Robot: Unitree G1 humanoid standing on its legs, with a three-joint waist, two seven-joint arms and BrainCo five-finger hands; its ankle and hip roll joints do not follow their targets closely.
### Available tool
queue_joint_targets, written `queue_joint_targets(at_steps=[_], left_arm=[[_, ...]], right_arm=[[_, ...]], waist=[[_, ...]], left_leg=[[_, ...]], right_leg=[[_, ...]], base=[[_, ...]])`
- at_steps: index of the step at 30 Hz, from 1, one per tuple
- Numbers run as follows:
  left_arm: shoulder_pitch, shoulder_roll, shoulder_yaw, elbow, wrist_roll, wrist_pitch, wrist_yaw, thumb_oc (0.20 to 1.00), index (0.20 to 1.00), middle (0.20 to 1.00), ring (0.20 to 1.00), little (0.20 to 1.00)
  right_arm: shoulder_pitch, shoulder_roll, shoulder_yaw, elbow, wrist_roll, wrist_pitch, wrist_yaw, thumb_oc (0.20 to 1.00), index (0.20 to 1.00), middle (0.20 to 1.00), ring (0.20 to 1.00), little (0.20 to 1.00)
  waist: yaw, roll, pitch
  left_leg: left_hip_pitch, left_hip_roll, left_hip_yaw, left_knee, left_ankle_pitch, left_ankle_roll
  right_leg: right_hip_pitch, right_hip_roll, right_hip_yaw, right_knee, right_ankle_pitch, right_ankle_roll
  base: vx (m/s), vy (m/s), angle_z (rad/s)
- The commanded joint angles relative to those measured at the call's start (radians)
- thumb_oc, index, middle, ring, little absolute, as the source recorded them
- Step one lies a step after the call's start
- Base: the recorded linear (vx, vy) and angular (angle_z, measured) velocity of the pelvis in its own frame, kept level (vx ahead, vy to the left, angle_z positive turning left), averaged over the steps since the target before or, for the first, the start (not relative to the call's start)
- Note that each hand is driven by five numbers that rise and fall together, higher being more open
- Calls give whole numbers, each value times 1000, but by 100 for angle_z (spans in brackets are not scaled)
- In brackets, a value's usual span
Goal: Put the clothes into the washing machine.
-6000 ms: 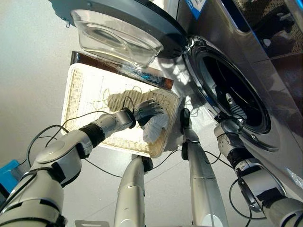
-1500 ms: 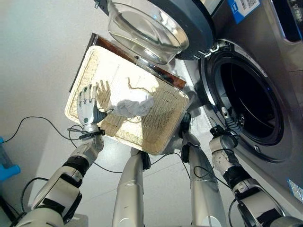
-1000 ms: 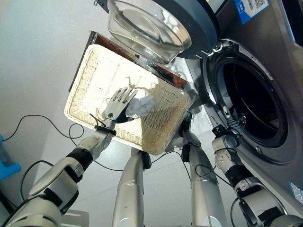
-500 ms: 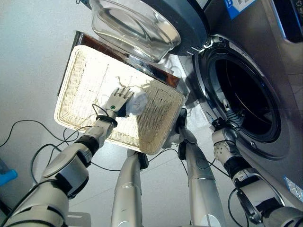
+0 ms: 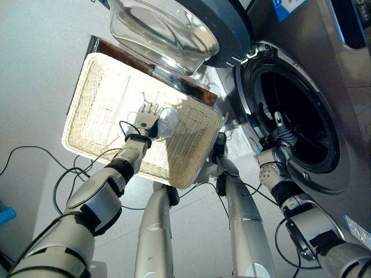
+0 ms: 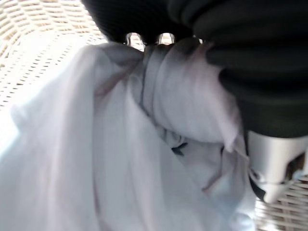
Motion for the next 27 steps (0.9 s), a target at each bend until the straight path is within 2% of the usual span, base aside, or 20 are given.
queue_joint_targets(at_steps=[1, 12, 13, 18, 19, 24, 26, 27], left_arm=[[4, -23, -45, 201, 44, 34, -197, 200, 200, 200, 200, 200], [18, -4, -51, 184, 39, -55, -19, 200, 200, 200, 200, 200], [27, 4, -37, 170, 12, -82, 15, 200, 200, 200, 200, 200], [47, 17, 0, 143, -38, -126, 105, 200, 200, 200, 200, 200], [56, 27, 24, 124, -74, -146, 150, 200, 200, 200, 200, 200], [96, 47, 131, 66, -210, -215, 269, 200, 200, 200, 200, 200], [126, 58, 196, 23, -301, -271, 312, 200, 200, 200, 200, 200], [160, 62, 265, -25, -348, -316, 320, 200, 200, 200, 200, 200]], right_arm=[[12, 19, -53, -17, 41, -70, 7, 1000, 1000, 1000, 1000, 1000], [35, 20, -67, -20, 30, -84, 13, 1000, 1000, 1000, 1000, 1000], [47, 18, -62, -32, 2, -91, 8, 1000, 1000, 1000, 1000, 1000], [65, 20, -44, -84, -84, -107, -41, 1000, 1000, 1000, 1000, 1000], [77, 22, -36, -115, -119, -108, -60, 1000, 1000, 1000, 1000, 1000], [116, 23, 9, -220, -278, -126, -23, 1000, 1000, 1000, 1000, 1000], [144, 23, 42, -297, -404, -125, -12, 1000, 1000, 1000, 1000, 1000], [174, 21, 64, -361, -481, -112, 18, 1000, 1000, 1000, 1000, 1000]], waist=[[15, -26, 1], [19, -14, 1], [21, -10, 1], [24, -4, 1], [25, -3, 1], [30, 0, 1], [32, 0, 1], [36, 1, 1]], left_leg=[[-27, -7, 59, 37, -39, -96], [-6, -6, 58, 45, -48, -98], [1, -6, 59, 46, -50, -98], [11, -4, 56, 49, -52, -99], [18, -4, 54, 50, -53, -101], [45, -4, 48, 46, -55, -98], [62, -4, 47, 45, -57, -98], [75, -3, 45, 49, -60, -96]], right_leg=[[-22, 19, -7, 35, 28, 103], [-8, 6, -15, 47, 20, 101], [-2, 5, -16, 49, 16, 99], [8, 1, -17, 56, 8, 97], [15, 0, -18, 59, 3, 96], [40, -4, -22, 67, -10, 92], [57, -7, -27, 71, -18, 92], [69, -9, -29, 82, -29, 91]], base=[[-7, -55, -4], [0, 0, 0], [0, 0, 0], [0, 1, 1], [0, 0, 0], [0, 0, 0], [0, 0, 0], [0, 0, 0]])
